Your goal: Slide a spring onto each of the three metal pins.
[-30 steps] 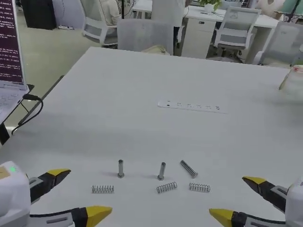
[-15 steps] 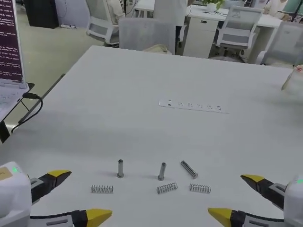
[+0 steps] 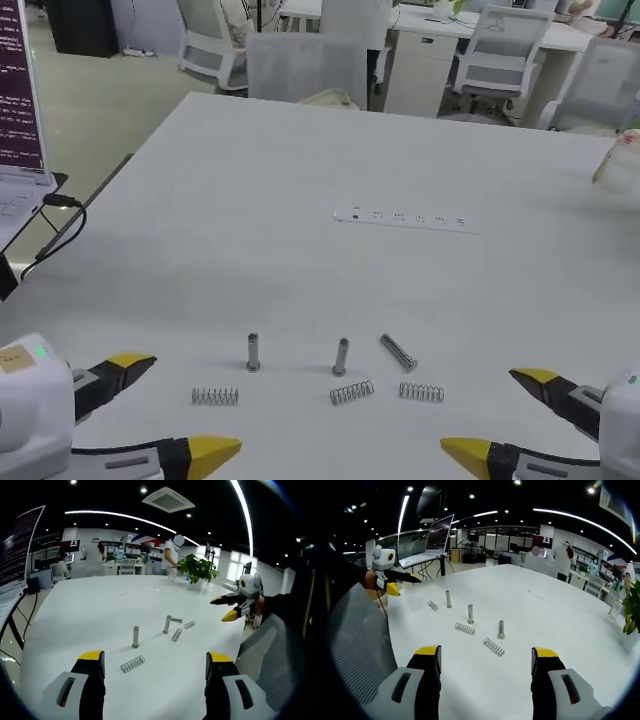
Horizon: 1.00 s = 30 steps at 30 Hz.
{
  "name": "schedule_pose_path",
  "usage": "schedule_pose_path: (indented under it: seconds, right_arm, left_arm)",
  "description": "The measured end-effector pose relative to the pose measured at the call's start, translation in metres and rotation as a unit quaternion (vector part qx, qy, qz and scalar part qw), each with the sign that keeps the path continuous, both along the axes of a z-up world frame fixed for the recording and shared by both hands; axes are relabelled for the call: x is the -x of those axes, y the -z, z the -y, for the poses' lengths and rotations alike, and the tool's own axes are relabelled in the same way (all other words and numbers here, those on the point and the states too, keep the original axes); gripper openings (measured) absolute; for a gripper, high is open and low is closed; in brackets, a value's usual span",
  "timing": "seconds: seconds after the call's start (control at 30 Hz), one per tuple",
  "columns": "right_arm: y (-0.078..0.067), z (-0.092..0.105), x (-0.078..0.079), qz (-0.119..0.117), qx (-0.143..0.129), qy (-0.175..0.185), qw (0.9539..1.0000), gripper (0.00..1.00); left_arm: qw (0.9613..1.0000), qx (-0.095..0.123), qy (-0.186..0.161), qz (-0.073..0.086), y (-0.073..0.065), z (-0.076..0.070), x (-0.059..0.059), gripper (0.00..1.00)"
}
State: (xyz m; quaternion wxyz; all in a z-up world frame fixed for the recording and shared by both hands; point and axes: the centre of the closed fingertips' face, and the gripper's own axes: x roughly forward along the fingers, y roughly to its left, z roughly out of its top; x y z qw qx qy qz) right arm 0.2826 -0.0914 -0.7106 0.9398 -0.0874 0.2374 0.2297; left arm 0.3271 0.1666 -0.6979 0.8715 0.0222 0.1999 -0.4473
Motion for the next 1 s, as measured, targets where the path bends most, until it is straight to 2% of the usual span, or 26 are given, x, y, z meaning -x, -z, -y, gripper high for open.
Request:
schedule_pose_path:
  seconds: [1.0]
  right_arm:
    - [-0.0016, 0.0062, -0.0039, -0.012, -0.001, 0.012, 0.9999, 0.68]
  left_arm:
    - [1.0, 0.009, 0.001, 0.0, -0.0025, 0.002, 0.0009, 0.78]
